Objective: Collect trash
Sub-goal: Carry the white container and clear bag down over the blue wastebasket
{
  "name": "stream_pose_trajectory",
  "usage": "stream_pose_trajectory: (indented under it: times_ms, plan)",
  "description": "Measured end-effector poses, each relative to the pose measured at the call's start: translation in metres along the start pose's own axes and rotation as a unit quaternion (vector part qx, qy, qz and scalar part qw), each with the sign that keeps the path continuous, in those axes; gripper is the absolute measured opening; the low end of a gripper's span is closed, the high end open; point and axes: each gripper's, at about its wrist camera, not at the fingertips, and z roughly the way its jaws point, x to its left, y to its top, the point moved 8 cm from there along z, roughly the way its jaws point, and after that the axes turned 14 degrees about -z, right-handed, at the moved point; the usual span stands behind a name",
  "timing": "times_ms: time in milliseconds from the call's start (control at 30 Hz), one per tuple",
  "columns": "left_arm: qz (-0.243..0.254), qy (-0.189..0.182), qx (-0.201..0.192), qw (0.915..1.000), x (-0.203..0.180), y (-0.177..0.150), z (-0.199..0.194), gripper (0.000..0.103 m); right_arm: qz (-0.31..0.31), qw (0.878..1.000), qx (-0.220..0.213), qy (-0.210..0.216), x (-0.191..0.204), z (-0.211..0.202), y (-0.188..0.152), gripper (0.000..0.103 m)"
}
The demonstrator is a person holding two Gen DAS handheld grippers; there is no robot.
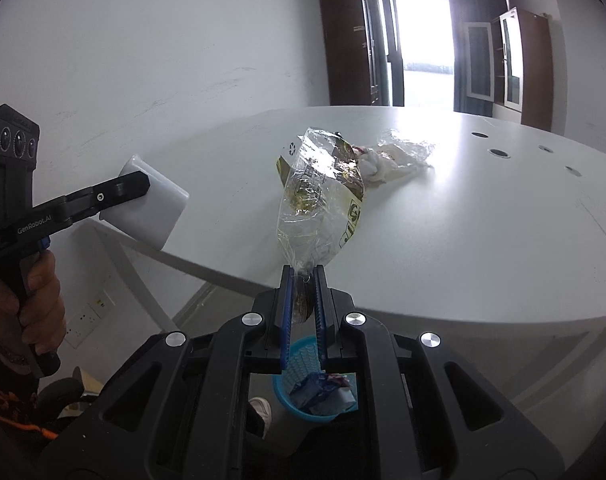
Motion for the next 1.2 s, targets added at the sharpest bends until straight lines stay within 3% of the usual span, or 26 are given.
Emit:
stream_pose_trajectory:
  times_ms: [333,700,1200]
  plan:
    - [-0.022,0.030,0.054,0.9979,0.030,-0.075,-0.022,0.002,-0.013,0.998,0.035,0.055,0.053,-0.023,-0.057,0.009]
    - [-0.061,0.060,0.106,0.9907,0.074,-0.128,-0.016,0.002,-0.031,0.986,0.106,0.121,0.111,0.009,-0.105,0.009]
    - [-0.090,0.074,0.152,0.9815,0.103,-0.175,0.037,0.002,0.018,0.975,0.194,0.111,0.093,0.069,-0.166,0.009]
